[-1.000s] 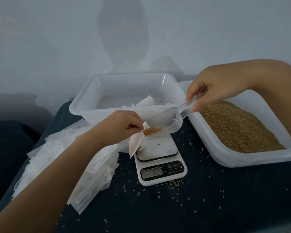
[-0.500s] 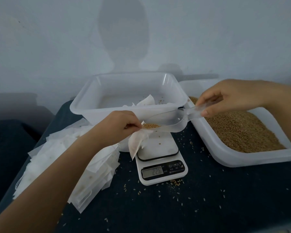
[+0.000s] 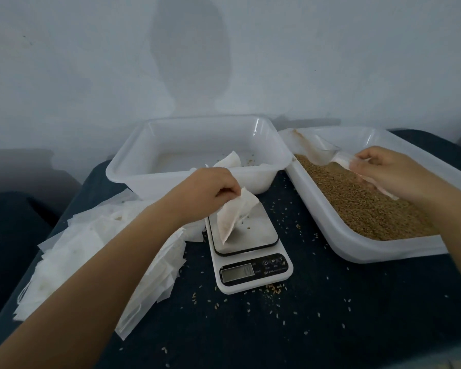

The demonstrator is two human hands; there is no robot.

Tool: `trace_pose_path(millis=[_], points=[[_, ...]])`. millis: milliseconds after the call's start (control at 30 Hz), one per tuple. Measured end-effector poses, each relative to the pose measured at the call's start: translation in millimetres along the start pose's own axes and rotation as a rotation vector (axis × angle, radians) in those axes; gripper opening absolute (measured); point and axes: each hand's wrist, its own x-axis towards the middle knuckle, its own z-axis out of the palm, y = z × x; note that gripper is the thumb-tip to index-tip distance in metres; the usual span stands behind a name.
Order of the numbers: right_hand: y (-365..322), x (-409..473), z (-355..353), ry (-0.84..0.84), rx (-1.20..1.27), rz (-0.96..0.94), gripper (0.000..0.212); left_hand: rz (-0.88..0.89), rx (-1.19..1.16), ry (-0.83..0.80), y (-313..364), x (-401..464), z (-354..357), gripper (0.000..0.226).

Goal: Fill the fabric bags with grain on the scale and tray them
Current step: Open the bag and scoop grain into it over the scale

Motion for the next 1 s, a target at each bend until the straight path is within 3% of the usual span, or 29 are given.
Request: trace_pose_path(millis=[167,267,500,667,733,800,900,1000], points=[[12.7,8.9,17.5,-0.004,-0.286,0.163,0.047,0.055,-0.021,-0.025,13.3,8.4,32.4,0.012],[17.7,10.2,30.8,-0.019,-0.361,0.194,0.056,0.05,-0.011,-0.018,15.7,9.0,47.8,0.016],[16.1,8.8,41.6,-0.076,-0.537,0.243,0.048,-0.009,-0.048,0.109,11.0,0.5,55.7,0.04],[9.1,4.3,45.9,-0.213,-0.643,0.277,0.057,-0.165,-0.143,0.299,4.9,-24.8,56.1,0.038],[2.8,2.0,42.0,-0.188,-0.663,0.24,0.048,-0.237,-0.164,0.331,0.7,-39.0,59.6,0.035],[-9.2,-4.6,36.7,-0.022,-0.58,0.136,0.032,-0.285,-0.158,0.348,-2.2,-52.1,63.4,0.033],[-44.8,-34.9,41.6,0.216,-0.172,-0.121,0.011,-0.333,-0.161,0.354,-2.2,-65.6,69.0,0.032],[-80.2,-62.0,70.9,0.034,0.037,-0.228,0.017,-0.369,-0.178,0.373,2.6,-73.0,75.9,0.029]])
